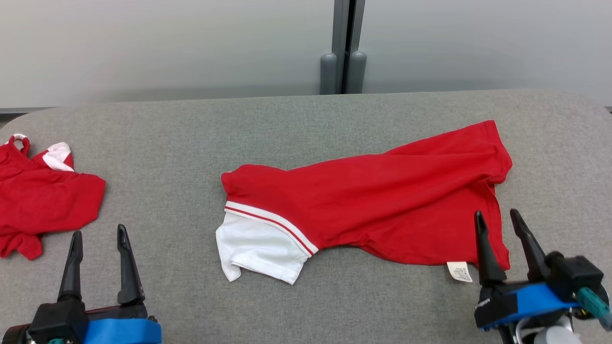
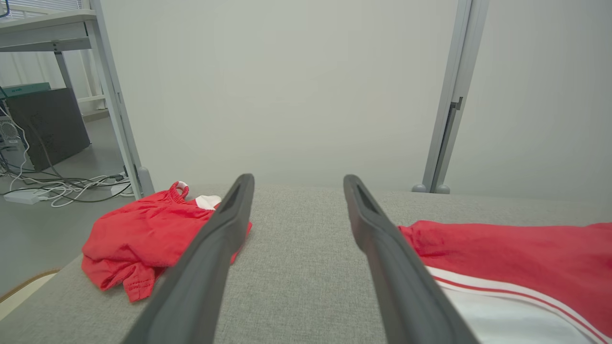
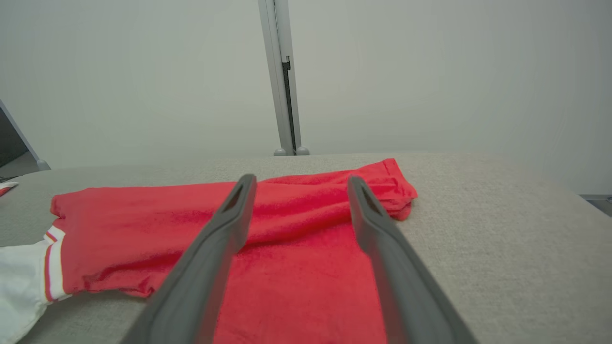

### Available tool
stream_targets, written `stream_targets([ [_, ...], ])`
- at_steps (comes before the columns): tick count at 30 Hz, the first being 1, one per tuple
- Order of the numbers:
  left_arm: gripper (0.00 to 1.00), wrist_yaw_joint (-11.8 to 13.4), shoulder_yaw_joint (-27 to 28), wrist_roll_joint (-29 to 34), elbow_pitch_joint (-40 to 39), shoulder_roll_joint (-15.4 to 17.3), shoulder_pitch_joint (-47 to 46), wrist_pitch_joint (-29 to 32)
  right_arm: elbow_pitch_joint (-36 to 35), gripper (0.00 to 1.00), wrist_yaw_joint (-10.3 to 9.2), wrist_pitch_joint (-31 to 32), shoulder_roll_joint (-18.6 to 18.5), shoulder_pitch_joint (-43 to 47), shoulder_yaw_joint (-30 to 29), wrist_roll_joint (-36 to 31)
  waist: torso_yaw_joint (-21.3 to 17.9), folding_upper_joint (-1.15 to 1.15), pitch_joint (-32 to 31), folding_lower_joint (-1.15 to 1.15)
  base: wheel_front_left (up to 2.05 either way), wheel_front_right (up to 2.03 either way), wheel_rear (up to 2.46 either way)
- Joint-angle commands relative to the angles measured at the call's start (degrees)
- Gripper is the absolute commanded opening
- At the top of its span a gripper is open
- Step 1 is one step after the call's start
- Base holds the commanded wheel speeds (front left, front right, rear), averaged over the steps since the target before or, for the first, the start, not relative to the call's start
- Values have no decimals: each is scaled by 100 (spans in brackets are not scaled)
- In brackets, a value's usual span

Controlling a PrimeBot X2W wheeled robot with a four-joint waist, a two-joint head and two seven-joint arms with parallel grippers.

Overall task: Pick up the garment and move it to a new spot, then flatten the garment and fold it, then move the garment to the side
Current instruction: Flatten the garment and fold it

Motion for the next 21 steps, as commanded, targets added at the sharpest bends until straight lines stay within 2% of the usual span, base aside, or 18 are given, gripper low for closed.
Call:
stream_targets([
  [1,100,14,21,10,-13,-4,73,-15,-133,100,1,-20,51,225,-58,-14,-3,0,-16,1,0,0,0],
  [11,100,-48,40,63,102,-5,195,-15,-248,100,1,-21,86,870,-43,299,72,0,-211,1,0,0,0],
  [21,100,-76,61,87,184,-5,305,-15,-116,100,1,-21,85,950,-13,340,100,0,-361,1,0,0,0],
])
